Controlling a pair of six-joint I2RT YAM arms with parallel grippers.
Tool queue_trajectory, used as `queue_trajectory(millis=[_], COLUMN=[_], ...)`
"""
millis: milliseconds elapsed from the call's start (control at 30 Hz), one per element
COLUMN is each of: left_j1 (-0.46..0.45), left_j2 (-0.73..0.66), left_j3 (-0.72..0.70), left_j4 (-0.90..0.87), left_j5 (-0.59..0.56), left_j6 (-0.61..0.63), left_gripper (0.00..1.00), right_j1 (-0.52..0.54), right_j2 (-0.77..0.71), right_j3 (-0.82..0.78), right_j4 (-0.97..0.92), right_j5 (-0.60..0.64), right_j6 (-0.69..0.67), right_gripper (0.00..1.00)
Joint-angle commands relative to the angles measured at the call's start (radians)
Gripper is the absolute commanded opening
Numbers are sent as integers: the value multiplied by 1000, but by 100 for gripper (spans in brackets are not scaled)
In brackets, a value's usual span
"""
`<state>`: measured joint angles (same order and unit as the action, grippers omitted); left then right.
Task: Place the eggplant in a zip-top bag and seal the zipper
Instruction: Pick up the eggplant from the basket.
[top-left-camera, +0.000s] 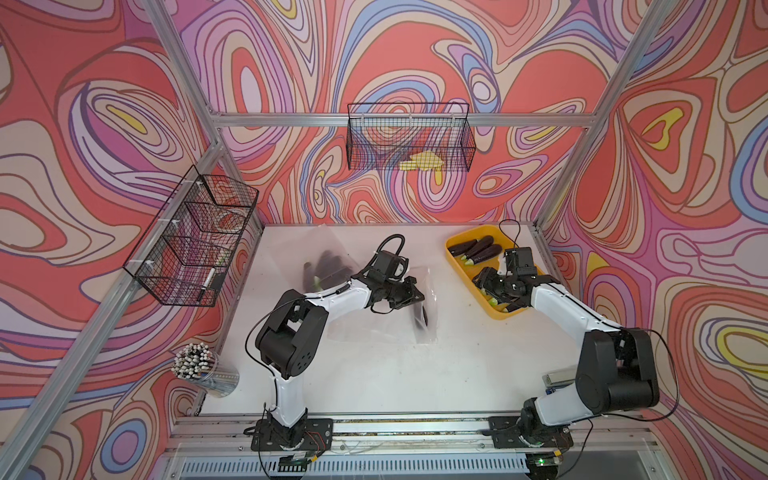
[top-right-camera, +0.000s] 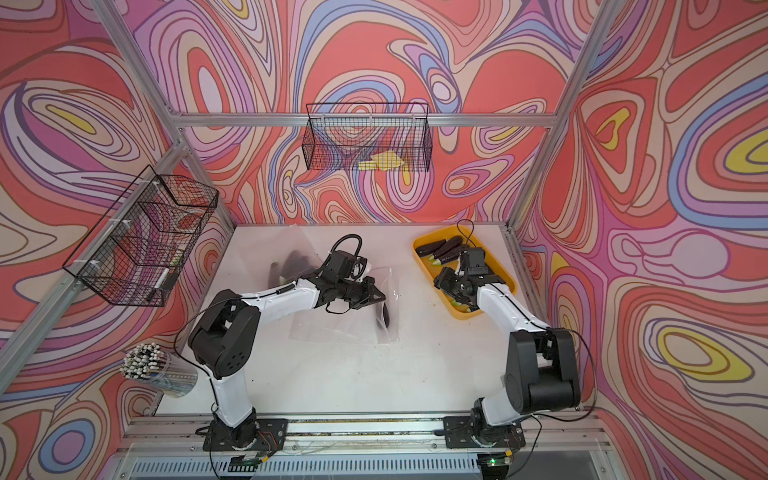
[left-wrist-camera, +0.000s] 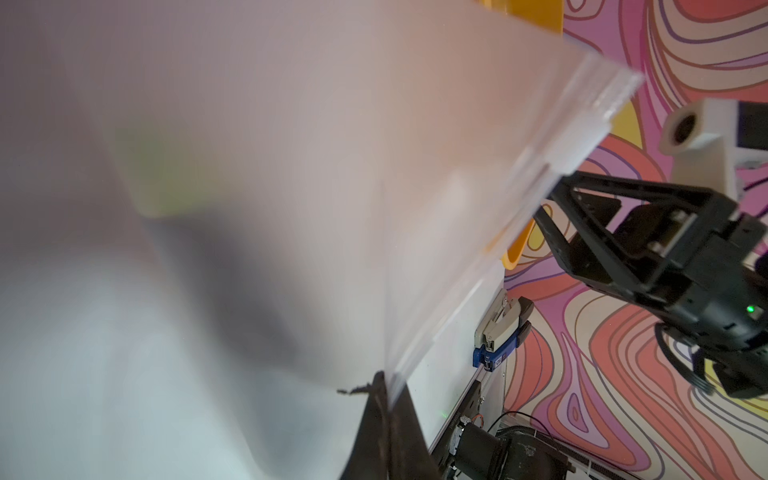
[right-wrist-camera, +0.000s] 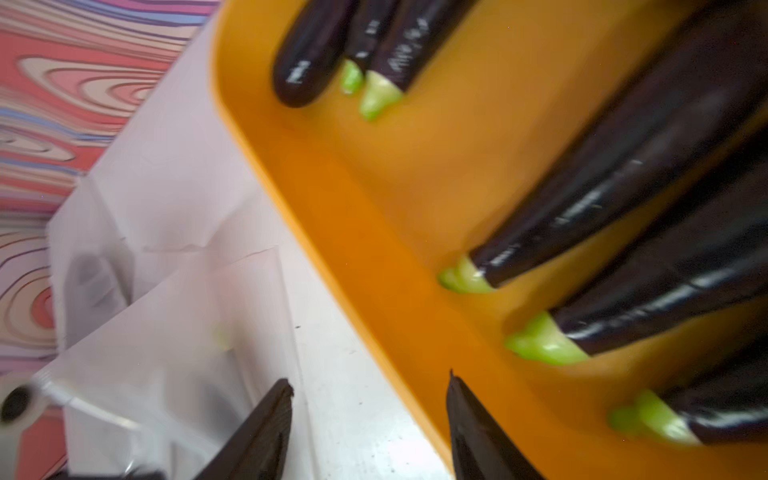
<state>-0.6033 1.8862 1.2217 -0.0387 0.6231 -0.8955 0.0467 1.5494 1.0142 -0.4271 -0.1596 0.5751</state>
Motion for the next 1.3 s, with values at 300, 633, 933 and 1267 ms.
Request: queue_trajectory(millis=[300,633,933,1267], left_j1=[-6,-6,-6,7], left_j2=[-15,-34,-43,-9], left_j3=[-24,-22,4,51], left_j4=[46,47,15,-16], left_j5=[37,52,50,56], left_j6=[-20,-24,-9,11], left_gripper=[0,0,0,0], right_j1=[-72,-111,-111,-80], right_j2=[246,434,451,134], right_j3=[196,347,364,281], right_j4=[-57,-105,-93,-25], right_j5=[213,204,184,152], right_j6=[93,135,129,17], right_gripper=[63,64,41,29])
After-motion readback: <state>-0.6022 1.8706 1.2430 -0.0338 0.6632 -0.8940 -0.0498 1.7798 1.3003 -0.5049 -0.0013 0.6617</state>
